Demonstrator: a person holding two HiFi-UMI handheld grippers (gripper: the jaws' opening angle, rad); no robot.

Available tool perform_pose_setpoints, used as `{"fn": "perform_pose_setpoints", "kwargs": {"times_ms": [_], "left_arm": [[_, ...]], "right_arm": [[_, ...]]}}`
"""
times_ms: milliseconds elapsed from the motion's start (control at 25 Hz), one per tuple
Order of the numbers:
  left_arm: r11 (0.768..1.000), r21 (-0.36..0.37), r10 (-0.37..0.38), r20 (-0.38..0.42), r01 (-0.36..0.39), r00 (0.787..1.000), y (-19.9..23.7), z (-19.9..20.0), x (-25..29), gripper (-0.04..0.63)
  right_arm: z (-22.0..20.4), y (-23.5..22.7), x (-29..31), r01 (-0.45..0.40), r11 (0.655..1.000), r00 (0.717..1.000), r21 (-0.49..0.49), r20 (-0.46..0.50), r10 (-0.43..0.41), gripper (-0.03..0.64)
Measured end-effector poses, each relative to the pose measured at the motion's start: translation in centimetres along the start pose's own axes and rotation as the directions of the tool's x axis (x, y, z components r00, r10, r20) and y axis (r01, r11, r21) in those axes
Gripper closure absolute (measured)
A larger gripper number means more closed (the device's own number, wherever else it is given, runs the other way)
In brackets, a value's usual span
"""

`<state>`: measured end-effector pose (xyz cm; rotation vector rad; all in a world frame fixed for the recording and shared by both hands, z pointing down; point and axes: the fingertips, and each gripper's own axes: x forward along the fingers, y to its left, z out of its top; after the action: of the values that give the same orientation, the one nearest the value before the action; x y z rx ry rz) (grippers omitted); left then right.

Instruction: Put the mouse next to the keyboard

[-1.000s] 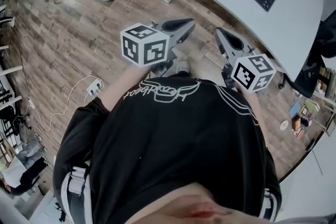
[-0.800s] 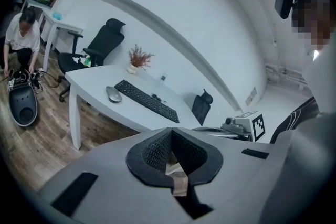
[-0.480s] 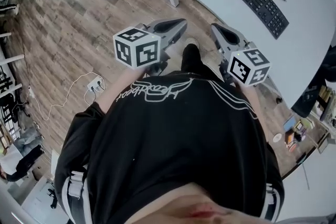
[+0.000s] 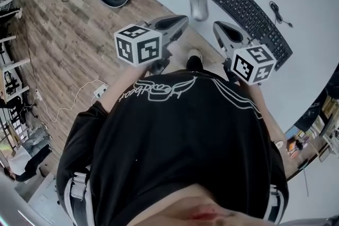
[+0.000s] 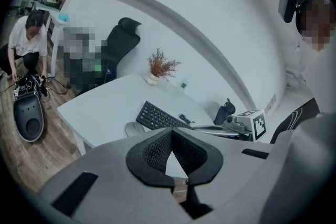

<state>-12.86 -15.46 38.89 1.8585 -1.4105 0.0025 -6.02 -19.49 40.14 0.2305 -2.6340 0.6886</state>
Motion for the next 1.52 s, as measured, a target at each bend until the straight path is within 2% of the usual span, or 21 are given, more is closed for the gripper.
{"fn": "perform_pose_setpoints", "kwargs": {"times_ms": [280, 560, 720, 880, 1240, 1320, 1400, 1520], "left_arm": [[1.0, 0.012, -0.023, -0.024, 0.023, 0.999, 1.3, 3.4, 2.5, 0.589], [0.996, 0.026, -0.083, -0.096, 0.086, 0.992, 3.2, 3.1, 4.4, 0.589], [0.987, 0.052, -0.141, -0.178, 0.152, 0.974, 5.1, 3.3, 4.5, 0.589], [0.968, 0.104, -0.197, -0.248, 0.229, 0.948, 5.9, 4.6, 4.0, 0.589], [0.932, 0.162, -0.257, -0.338, 0.324, 0.905, 8.6, 5.0, 2.1, 0.589], [0.923, 0.179, -0.265, -0.348, 0.342, 0.899, 9.1, 5.2, 1.5, 0.589], [0.914, 0.203, -0.265, -0.358, 0.352, 0.895, 9.9, 5.4, 1.0, 0.589], [0.904, 0.213, -0.276, -0.372, 0.371, 0.886, 10.5, 5.4, 0.7, 0.589]], "right_arm": [[2.7, -2.9, 1.6, 0.025, 1.0, 1.0, 0.015, -0.006, -0.025, 0.606], [1.2, -4.4, 3.2, 0.097, 0.993, 0.995, 0.065, -0.025, -0.095, 0.606], [1.0, -4.1, 4.5, 0.174, 0.977, 0.985, 0.121, -0.002, -0.175, 0.606], [1.7, -3.0, 5.4, 0.241, 0.956, 0.968, 0.169, 0.031, -0.249, 0.606], [-0.2, -2.2, 7.8, 0.371, 0.908, 0.922, 0.197, 0.039, -0.385, 0.604], [-0.4, -2.0, 8.3, 0.408, 0.895, 0.907, 0.179, 0.029, -0.419, 0.582], [-0.6, -1.9, 9.3, 0.43, 0.889, 0.9, 0.155, 0.007, -0.436, 0.484], [-1.1, -1.8, 10.1, 0.458, 0.882, 0.889, 0.11, -0.039, -0.457, 0.445]]}}
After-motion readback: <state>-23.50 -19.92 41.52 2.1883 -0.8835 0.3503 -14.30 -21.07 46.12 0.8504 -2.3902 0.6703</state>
